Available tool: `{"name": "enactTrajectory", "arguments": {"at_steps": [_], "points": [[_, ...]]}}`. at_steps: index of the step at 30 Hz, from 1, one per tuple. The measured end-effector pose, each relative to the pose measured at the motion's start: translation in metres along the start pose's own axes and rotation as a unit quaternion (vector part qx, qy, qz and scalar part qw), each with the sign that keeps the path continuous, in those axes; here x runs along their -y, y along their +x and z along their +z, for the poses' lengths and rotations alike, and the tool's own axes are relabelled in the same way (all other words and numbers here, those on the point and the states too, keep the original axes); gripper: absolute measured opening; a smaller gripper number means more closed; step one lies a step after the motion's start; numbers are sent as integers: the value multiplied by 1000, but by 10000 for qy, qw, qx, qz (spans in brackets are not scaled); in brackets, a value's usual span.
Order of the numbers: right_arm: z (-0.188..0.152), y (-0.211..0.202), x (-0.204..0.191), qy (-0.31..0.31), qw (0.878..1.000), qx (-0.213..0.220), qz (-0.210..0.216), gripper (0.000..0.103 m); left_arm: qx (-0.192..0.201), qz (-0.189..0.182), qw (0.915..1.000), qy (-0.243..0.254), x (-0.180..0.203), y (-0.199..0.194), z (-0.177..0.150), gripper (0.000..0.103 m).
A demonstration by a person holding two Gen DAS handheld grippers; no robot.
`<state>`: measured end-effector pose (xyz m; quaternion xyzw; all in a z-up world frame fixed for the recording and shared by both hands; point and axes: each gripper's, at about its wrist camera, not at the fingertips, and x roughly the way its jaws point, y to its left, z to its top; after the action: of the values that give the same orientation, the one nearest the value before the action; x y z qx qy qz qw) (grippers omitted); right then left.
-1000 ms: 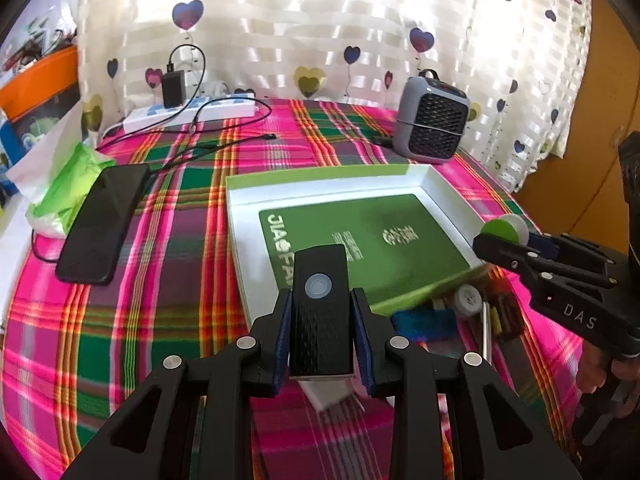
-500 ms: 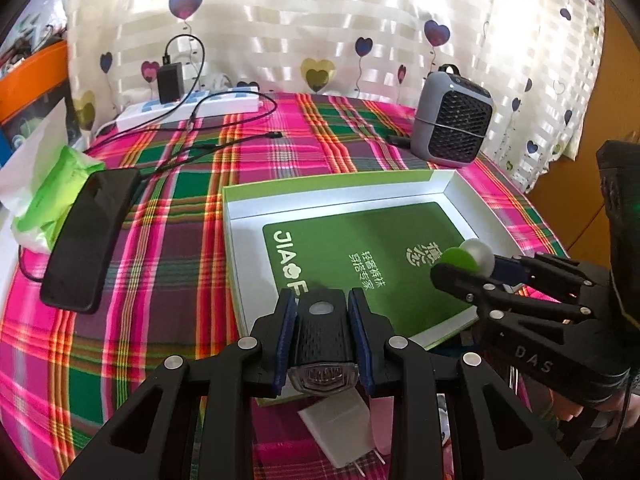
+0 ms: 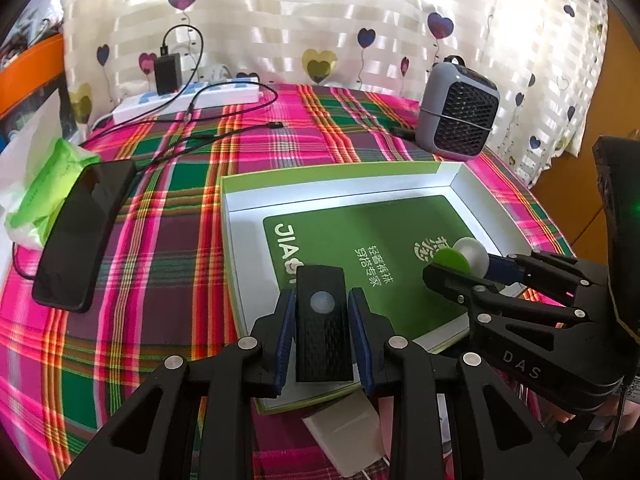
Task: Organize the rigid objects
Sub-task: 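Lift the power bank with the left tool while the right tool carries the spool toward the green box, then release the power bank in the green box with the left tool while the right tool releases the spool there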
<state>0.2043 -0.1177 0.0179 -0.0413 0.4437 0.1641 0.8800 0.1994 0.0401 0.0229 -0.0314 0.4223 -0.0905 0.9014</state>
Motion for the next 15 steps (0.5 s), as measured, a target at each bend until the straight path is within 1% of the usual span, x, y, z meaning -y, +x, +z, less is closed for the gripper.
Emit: {"name": "enactTrajectory", "arguments": {"at_steps": [15], "points": [[-1, 4, -2, 76, 10000, -40, 40, 33, -7, 61, 10000, 48, 2, 2, 0, 27]]}}
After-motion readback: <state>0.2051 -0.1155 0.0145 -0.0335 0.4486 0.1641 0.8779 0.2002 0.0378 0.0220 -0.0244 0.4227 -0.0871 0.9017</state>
